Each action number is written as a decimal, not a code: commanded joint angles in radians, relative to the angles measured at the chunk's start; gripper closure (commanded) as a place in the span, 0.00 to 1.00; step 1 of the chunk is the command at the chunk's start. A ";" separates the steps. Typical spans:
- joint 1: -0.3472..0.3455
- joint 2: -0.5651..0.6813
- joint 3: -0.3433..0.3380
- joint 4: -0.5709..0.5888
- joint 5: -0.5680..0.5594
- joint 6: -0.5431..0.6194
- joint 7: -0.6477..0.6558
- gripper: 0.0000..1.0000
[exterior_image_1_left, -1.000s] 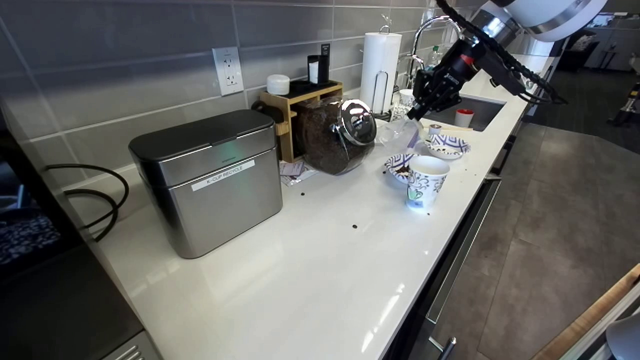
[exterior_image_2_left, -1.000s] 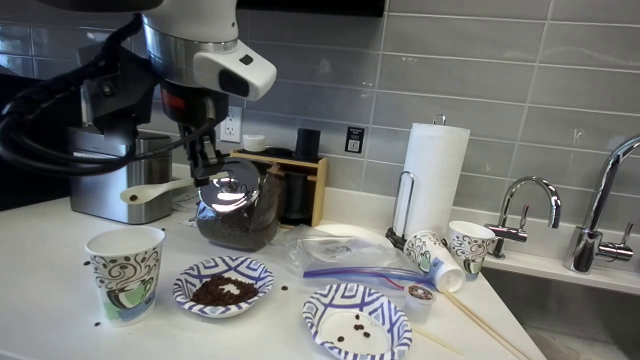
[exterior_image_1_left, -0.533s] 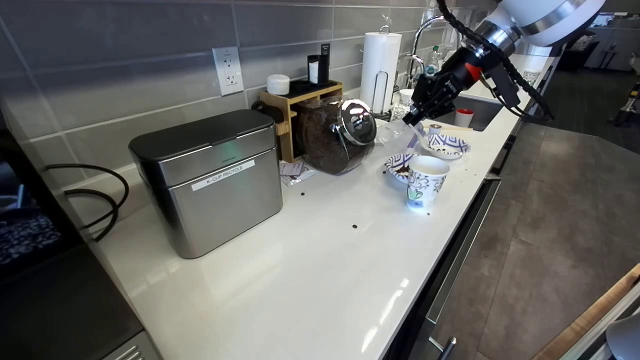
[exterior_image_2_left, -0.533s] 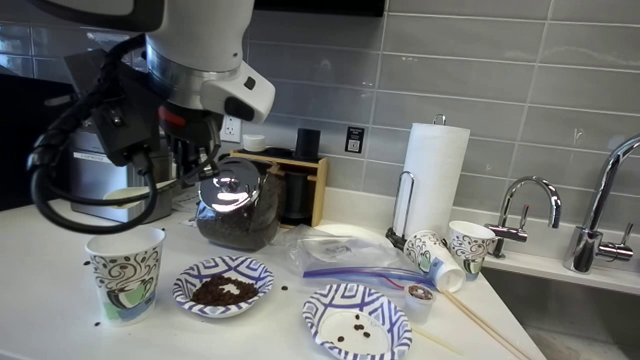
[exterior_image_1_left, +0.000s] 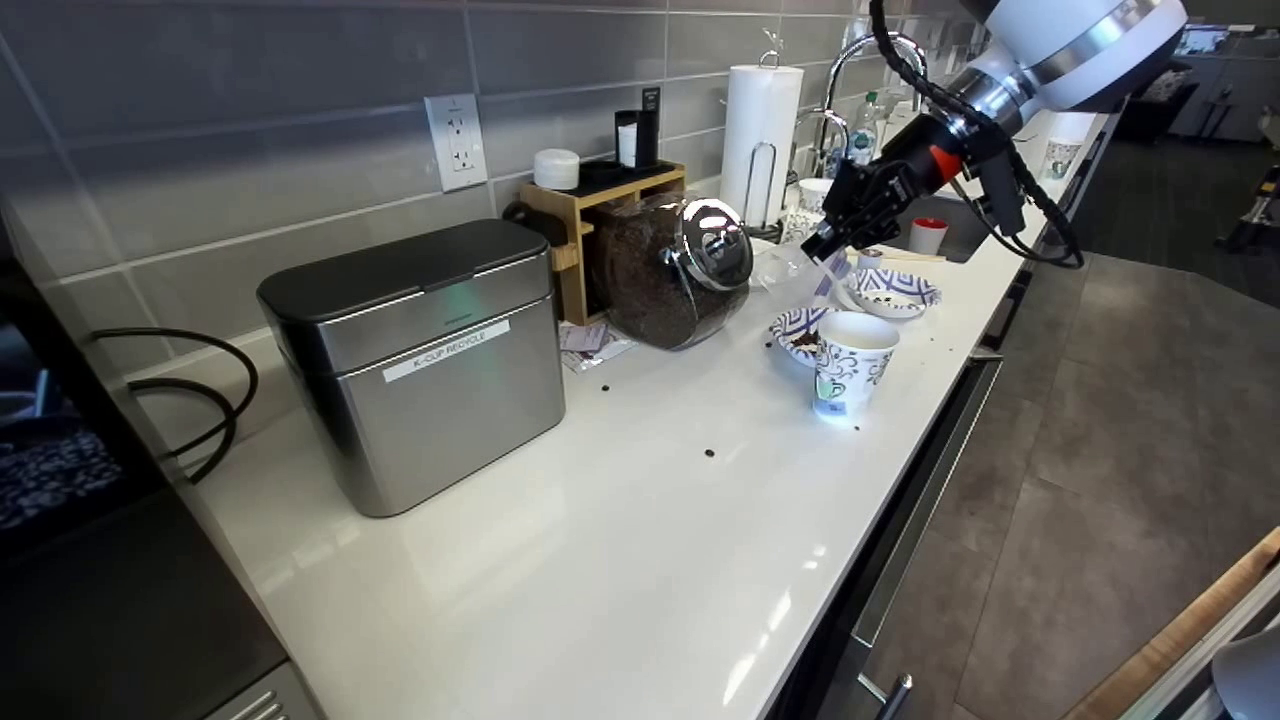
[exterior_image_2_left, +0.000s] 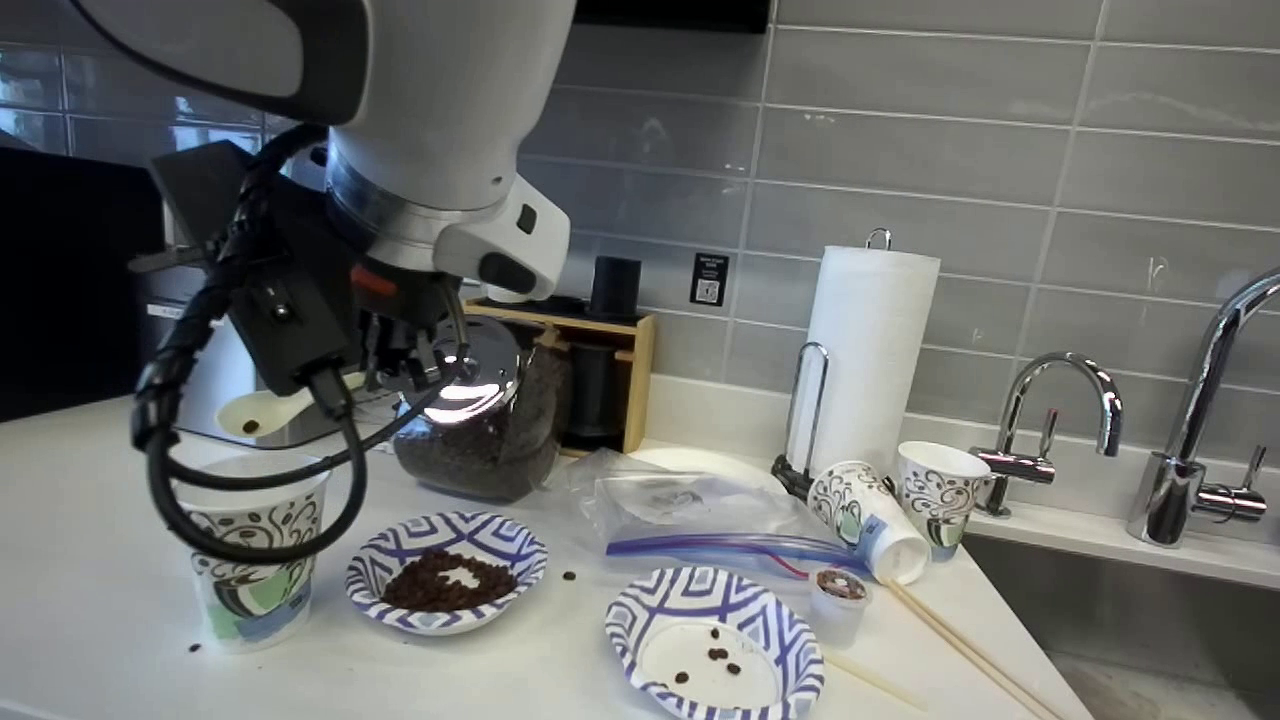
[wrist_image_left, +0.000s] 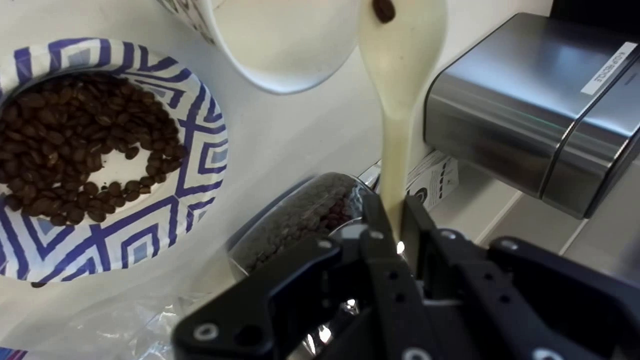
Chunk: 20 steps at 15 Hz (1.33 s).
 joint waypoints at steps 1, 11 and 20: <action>-0.048 0.043 0.004 0.033 0.071 -0.113 -0.112 0.97; -0.125 0.126 0.009 0.088 0.196 -0.273 -0.293 0.97; -0.177 0.195 0.007 0.134 0.222 -0.442 -0.385 0.97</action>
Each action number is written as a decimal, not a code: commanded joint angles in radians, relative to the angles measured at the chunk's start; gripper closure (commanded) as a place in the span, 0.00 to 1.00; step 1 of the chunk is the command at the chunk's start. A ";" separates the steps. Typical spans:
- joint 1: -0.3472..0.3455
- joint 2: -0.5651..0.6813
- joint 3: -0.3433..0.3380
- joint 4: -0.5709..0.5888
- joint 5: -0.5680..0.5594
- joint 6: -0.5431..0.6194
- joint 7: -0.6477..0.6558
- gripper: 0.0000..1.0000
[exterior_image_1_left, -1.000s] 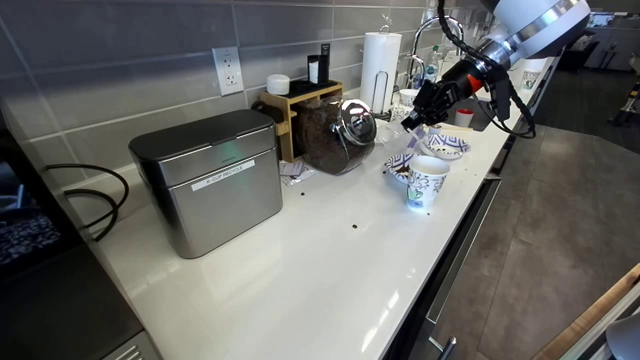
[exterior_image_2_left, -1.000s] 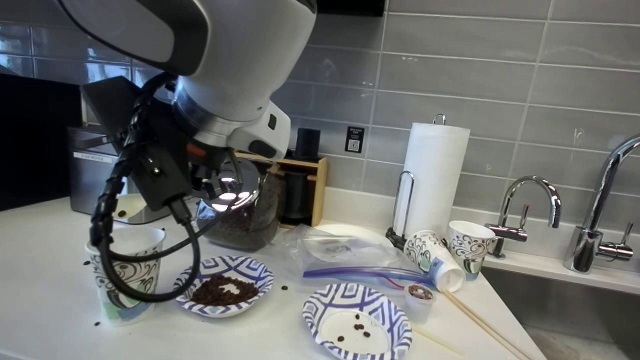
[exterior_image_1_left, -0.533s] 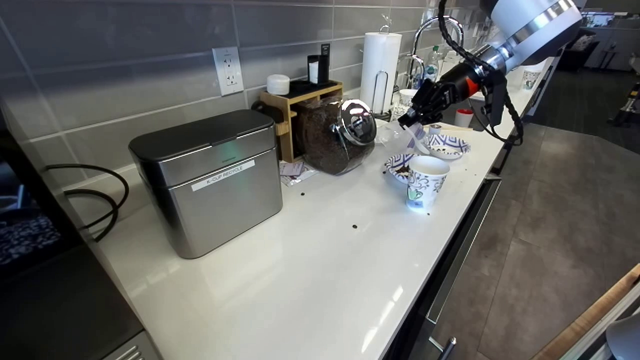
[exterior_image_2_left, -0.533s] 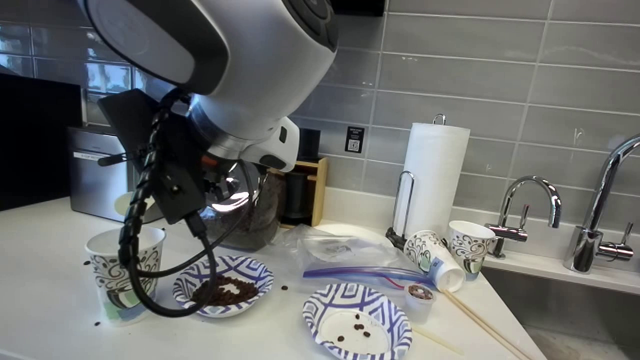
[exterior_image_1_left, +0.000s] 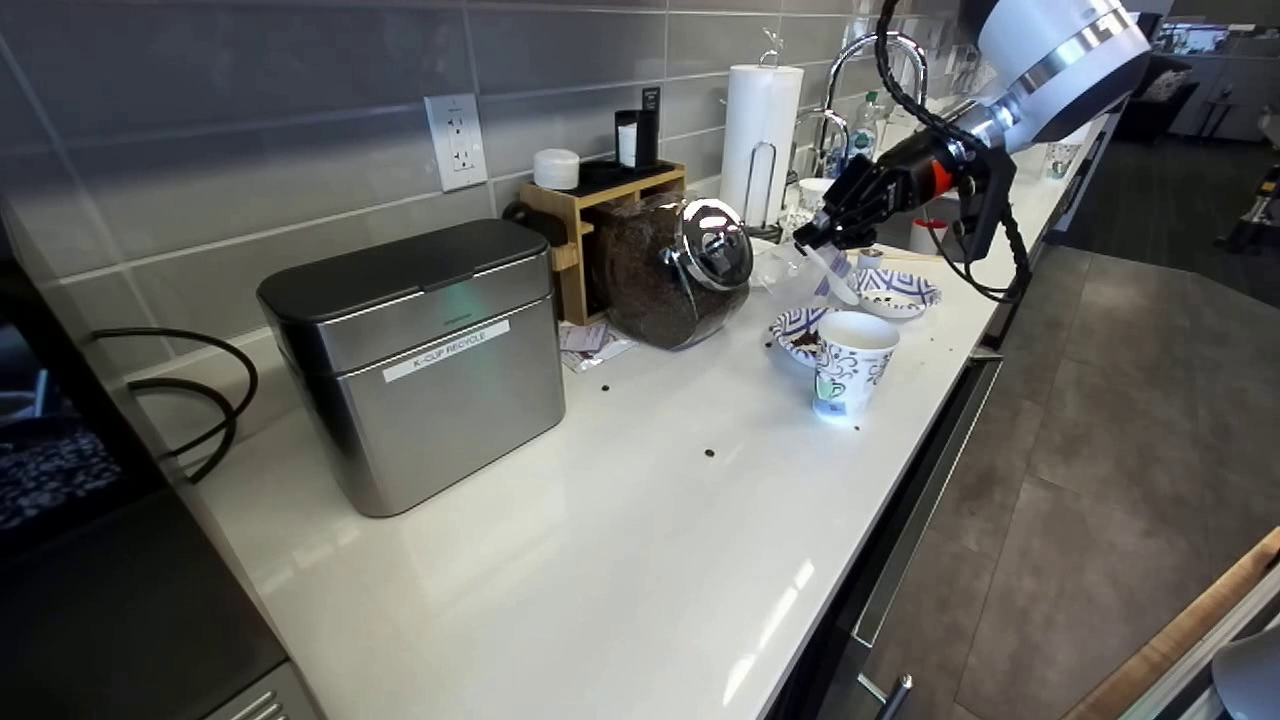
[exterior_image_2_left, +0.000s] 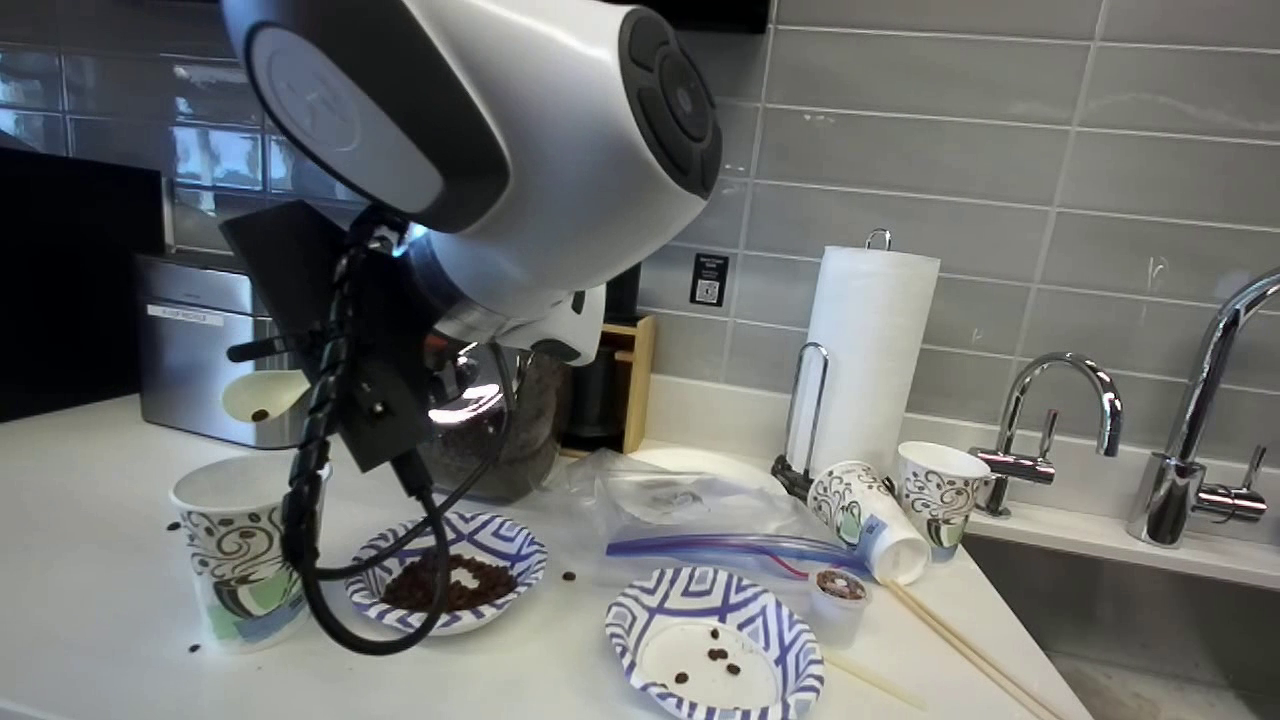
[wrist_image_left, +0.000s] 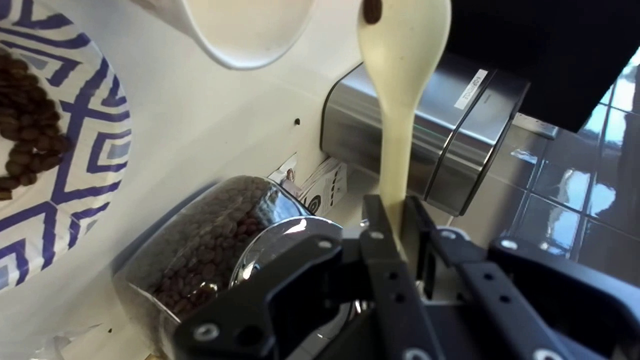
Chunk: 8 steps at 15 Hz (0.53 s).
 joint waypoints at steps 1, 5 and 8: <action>-0.030 0.040 0.005 0.027 0.038 -0.070 -0.055 0.97; -0.047 0.058 0.003 0.040 0.053 -0.130 -0.092 0.97; -0.057 0.070 0.002 0.046 0.056 -0.165 -0.115 0.97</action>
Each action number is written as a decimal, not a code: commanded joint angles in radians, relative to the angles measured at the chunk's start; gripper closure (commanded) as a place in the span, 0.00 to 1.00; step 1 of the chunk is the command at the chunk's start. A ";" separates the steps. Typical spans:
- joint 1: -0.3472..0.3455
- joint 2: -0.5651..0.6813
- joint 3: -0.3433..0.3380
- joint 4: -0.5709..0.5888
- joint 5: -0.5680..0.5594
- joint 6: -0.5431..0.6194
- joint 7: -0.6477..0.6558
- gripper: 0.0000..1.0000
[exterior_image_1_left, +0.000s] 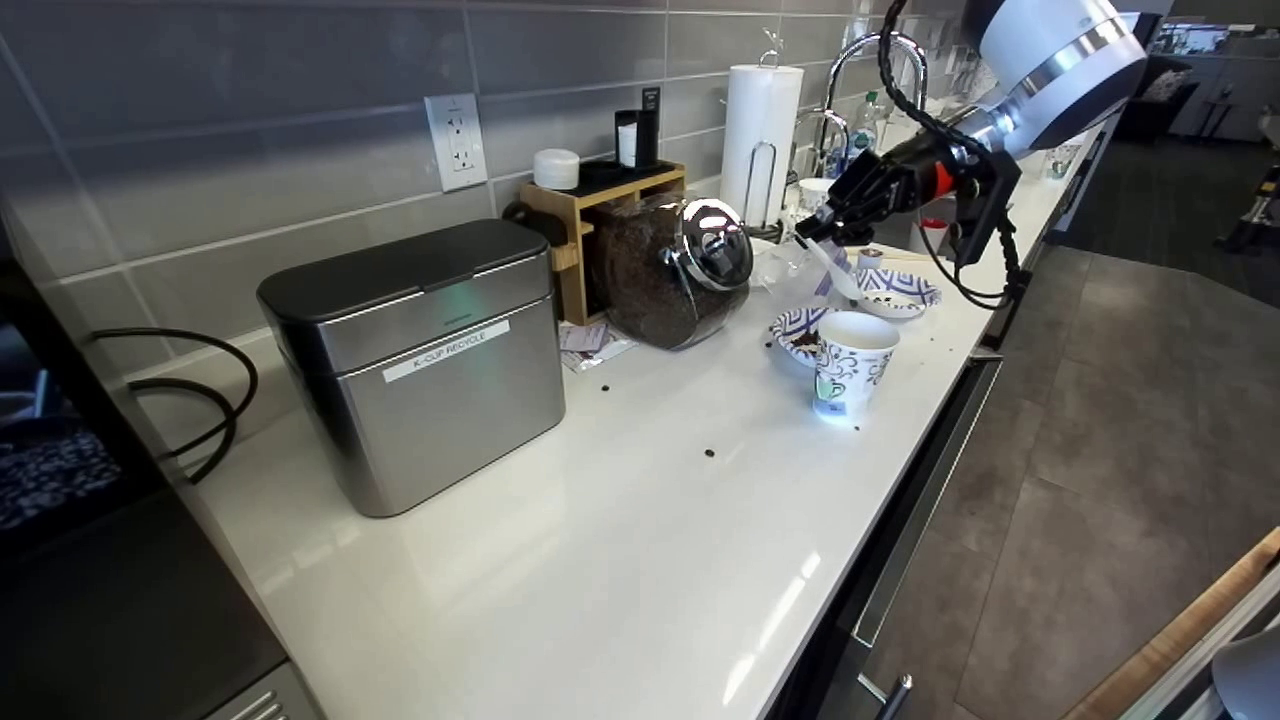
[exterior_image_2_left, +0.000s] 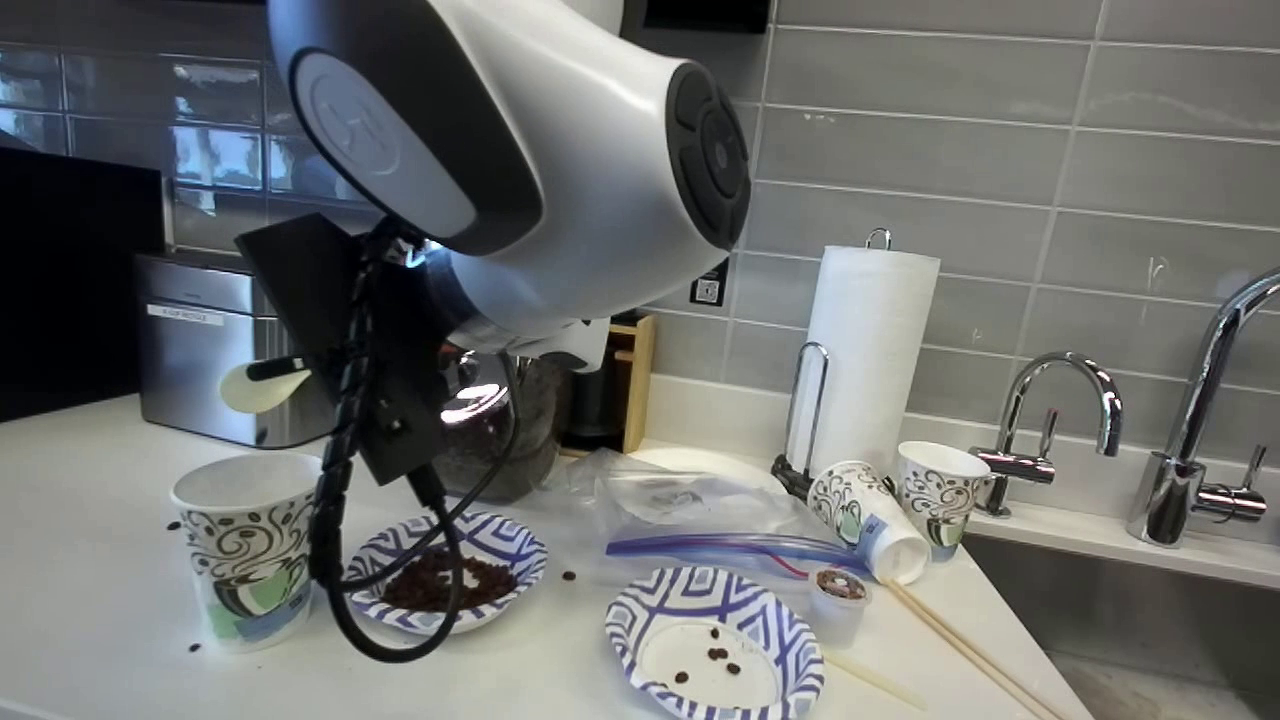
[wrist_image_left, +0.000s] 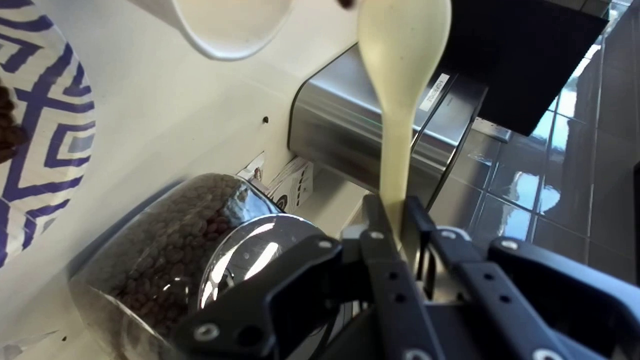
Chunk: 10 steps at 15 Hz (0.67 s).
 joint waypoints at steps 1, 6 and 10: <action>-0.021 0.035 0.002 0.022 0.031 -0.063 -0.047 0.97; -0.027 0.036 0.003 0.032 0.015 -0.049 -0.020 0.97; -0.021 -0.042 0.006 0.013 -0.045 0.096 0.214 0.97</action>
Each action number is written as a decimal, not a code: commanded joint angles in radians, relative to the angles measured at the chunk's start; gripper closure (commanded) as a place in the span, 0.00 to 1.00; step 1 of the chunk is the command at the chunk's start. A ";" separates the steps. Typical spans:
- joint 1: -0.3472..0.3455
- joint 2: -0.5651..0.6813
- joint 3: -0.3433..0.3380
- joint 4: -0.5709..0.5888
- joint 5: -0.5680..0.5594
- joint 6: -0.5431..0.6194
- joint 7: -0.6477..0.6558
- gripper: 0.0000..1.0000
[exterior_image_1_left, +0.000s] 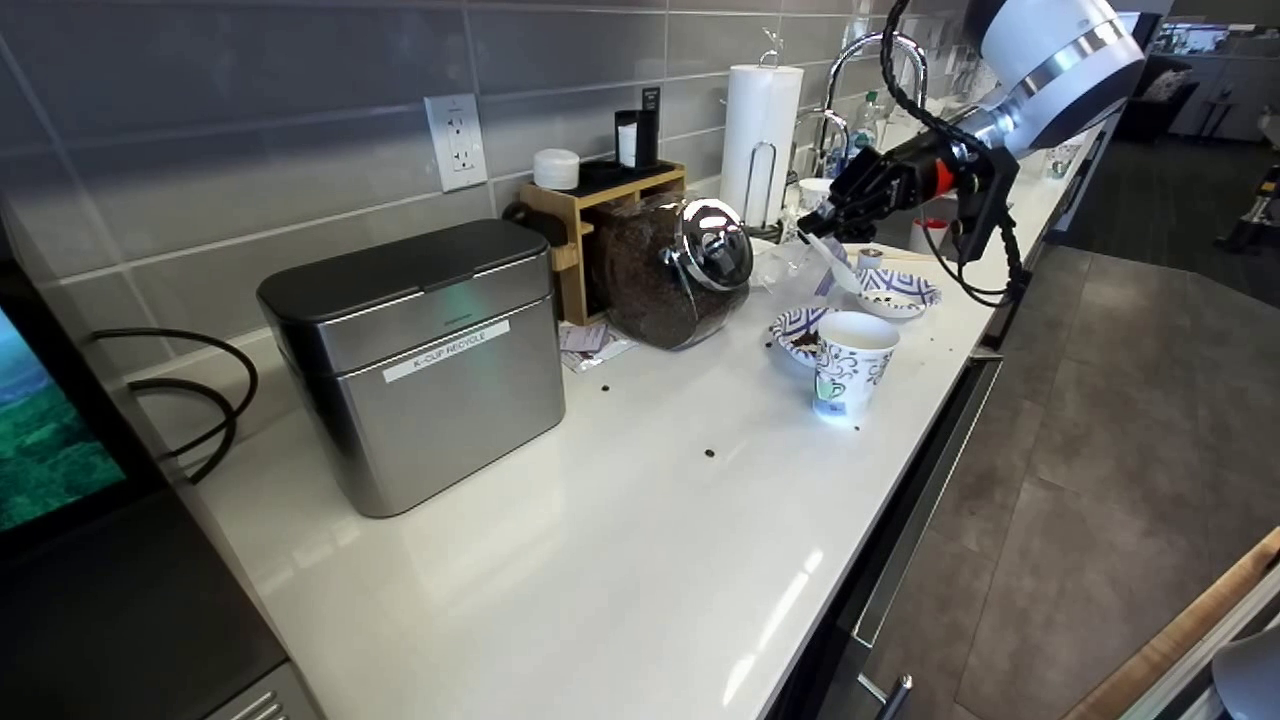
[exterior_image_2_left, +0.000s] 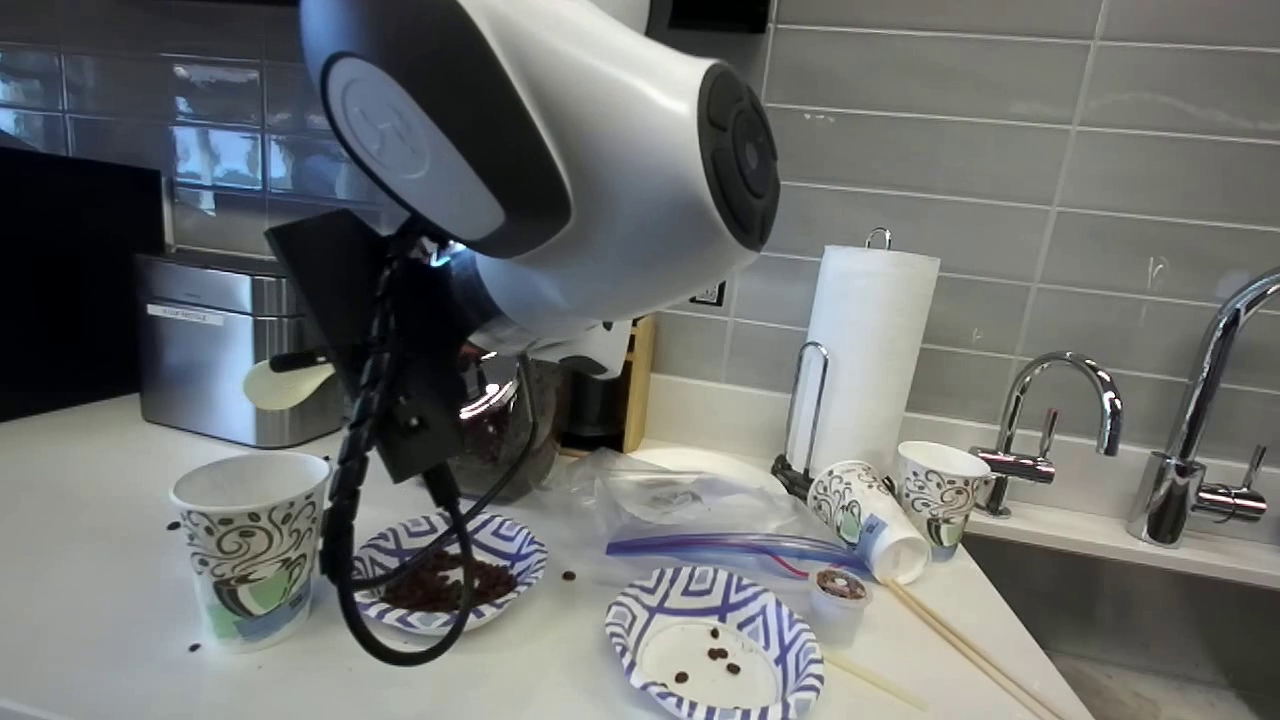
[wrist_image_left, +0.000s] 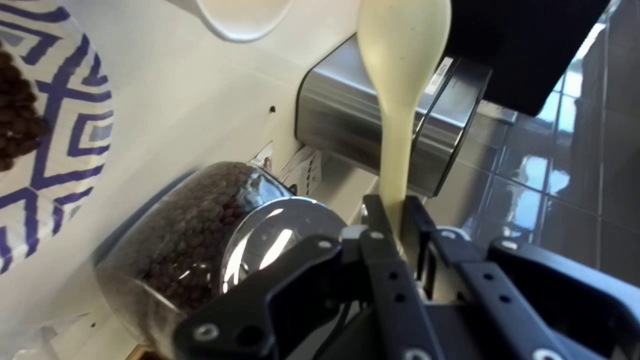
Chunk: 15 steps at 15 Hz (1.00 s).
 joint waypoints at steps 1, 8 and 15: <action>-0.001 -0.071 0.008 -0.007 -0.073 0.116 0.226 0.97; -0.019 -0.130 0.008 0.046 -0.407 0.230 0.672 0.97; -0.025 -0.075 0.009 0.076 -0.824 0.317 0.946 0.97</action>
